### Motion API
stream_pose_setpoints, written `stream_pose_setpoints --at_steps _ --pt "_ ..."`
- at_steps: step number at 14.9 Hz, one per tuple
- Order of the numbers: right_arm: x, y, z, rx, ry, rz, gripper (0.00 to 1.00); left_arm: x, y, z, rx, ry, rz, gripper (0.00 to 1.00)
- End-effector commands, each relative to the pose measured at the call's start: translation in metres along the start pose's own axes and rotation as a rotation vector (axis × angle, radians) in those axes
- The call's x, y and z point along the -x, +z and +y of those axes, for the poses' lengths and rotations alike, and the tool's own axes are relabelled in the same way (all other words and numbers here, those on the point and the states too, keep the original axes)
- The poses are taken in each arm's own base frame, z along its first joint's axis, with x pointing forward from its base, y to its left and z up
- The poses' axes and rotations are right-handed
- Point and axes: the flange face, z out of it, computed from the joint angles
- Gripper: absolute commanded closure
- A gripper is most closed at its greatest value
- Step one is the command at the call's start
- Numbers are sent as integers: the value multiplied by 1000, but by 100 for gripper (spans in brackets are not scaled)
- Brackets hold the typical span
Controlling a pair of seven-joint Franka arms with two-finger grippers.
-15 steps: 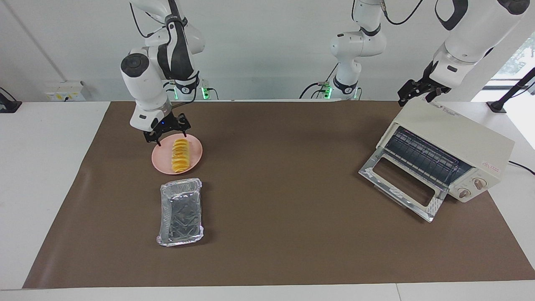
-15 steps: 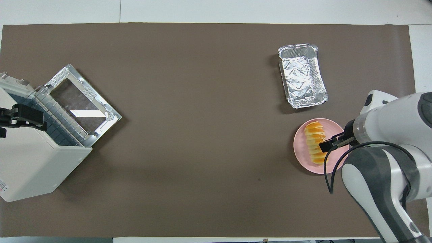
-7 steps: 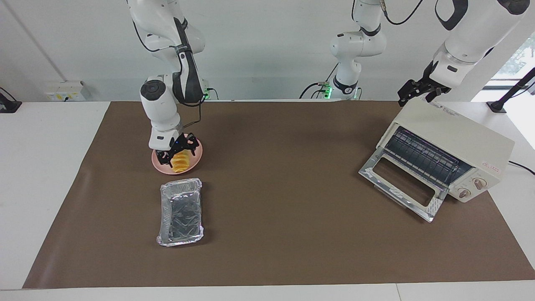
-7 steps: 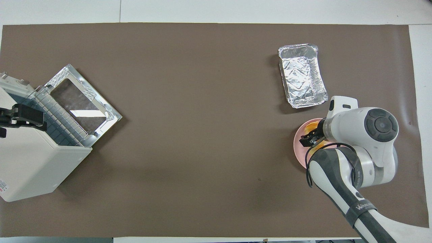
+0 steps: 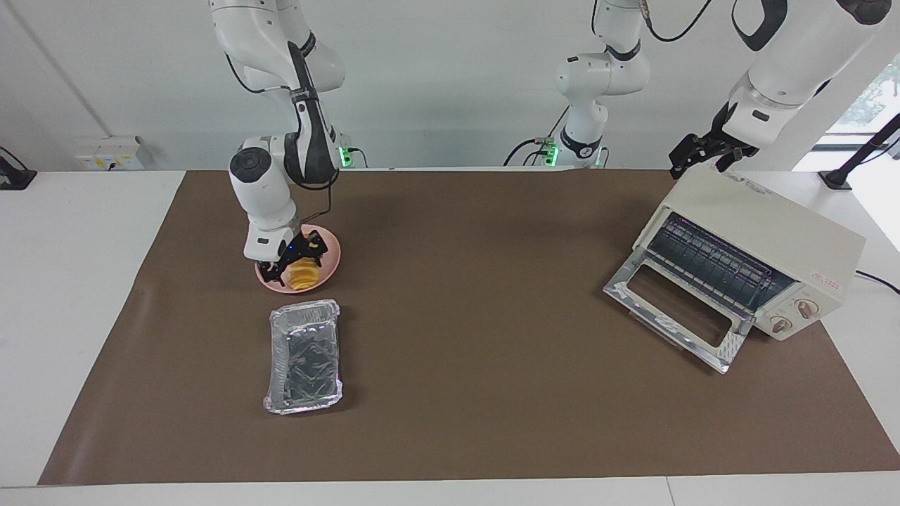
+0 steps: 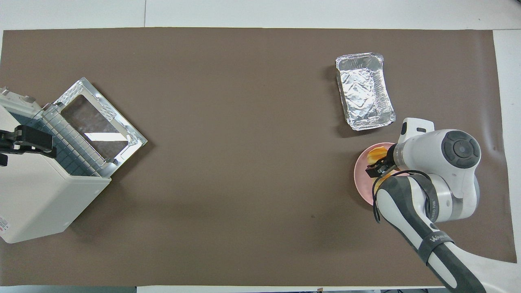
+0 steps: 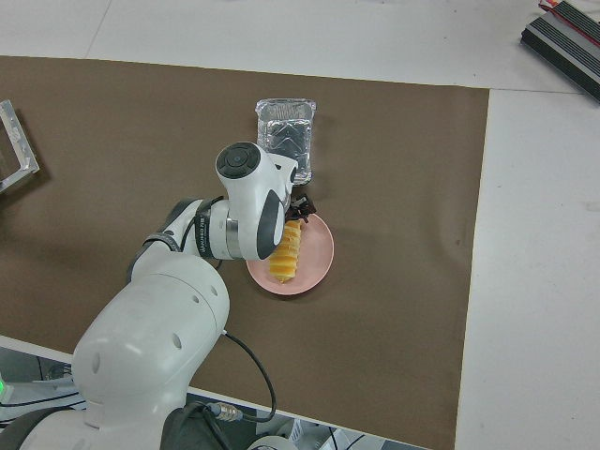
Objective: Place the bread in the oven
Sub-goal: 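Reach the right gripper down to the bread roll and grasp it, then lift the bread with the right gripper and lower it into the foil tray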
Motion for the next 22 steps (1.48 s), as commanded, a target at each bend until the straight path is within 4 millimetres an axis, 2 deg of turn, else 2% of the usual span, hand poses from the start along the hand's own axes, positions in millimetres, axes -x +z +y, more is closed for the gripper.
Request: stream_pose_setpoints --at_steps 1,2,3,4,10,11,13,17,20,22 --pt "3 3 4 -4 42 7 33 7 -1 -3 18 -5 8 0" --pt "4 2 6 -5 49 7 64 7 0 -2 19 -4 6 0" --pt "5 2 5 -12 62 2 85 7 -1 -3 20 -4 8 0" --pt "4 1 5 -16 75 -6 98 7 -1 -3 20 -4 8 0" --pt "-4 -8 -1 -32 125 -38 100 7 0 -3 19 -4 6 0" --pt "-9 -15 1 -35 124 -45 100 7 -1 -3 20 -4 8 0" --pt "-20 -37 7 -48 123 -73 100 7 0 -3 19 -4 6 0" --pt "-47 -94 23 -59 126 -92 100 7 -1 -2 19 -3 8 0" --pt "-85 -136 40 -63 143 -43 100 7 -1 -3 20 -4 8 0" --pt "-109 -152 52 -45 155 10 100 7 -1 -3 20 -4 8 0"
